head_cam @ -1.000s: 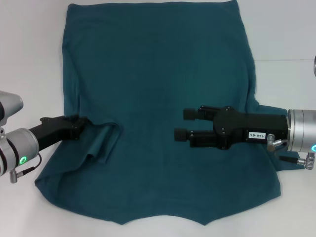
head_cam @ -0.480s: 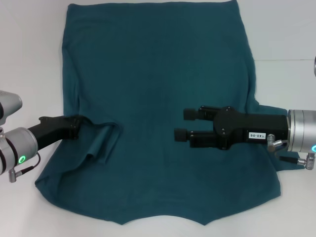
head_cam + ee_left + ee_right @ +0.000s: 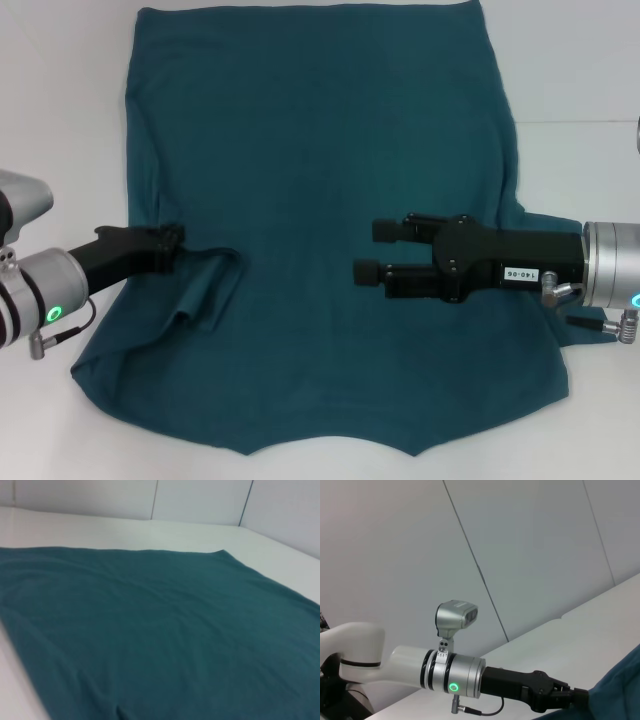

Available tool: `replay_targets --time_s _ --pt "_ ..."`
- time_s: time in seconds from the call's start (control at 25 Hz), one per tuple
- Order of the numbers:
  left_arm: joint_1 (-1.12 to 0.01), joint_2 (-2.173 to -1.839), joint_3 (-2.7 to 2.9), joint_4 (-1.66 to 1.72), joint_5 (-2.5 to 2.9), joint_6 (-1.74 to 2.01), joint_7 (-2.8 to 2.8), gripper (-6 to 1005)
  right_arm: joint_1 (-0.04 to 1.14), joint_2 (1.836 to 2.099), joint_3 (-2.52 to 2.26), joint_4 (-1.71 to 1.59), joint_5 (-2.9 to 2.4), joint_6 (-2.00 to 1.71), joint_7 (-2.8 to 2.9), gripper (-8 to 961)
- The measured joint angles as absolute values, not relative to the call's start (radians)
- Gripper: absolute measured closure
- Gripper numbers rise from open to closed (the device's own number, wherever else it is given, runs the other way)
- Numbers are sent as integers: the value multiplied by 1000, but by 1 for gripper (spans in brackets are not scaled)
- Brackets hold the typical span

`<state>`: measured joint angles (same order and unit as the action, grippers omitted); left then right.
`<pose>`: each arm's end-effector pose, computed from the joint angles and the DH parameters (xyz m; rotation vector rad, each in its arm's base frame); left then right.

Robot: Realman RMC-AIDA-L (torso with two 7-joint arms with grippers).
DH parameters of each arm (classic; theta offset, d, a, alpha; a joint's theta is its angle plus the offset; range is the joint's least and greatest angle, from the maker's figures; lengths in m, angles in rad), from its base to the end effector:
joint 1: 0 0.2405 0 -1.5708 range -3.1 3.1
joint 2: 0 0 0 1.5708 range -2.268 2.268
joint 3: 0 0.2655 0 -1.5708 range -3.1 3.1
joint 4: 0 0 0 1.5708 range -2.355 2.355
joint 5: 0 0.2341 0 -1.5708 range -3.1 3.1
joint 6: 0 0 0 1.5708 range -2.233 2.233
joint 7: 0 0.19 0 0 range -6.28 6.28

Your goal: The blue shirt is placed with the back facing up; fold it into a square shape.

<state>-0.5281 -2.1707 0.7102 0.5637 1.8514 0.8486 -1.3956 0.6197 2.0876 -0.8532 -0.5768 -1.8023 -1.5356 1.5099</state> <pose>-0.3317 0.4337 -0.0673 -2.1295 -0.9408 -0.4549 0.2046 0.3830 -0.0690 -2.7934 0.7261 0.9122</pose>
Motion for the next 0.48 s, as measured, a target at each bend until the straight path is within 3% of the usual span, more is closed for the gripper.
replay_targets --time_s 0.48 --pt "-545 -2171 721 574 1851 873 -1409 939 614 2087 -853 -578 -1799 -1538 1511 100"
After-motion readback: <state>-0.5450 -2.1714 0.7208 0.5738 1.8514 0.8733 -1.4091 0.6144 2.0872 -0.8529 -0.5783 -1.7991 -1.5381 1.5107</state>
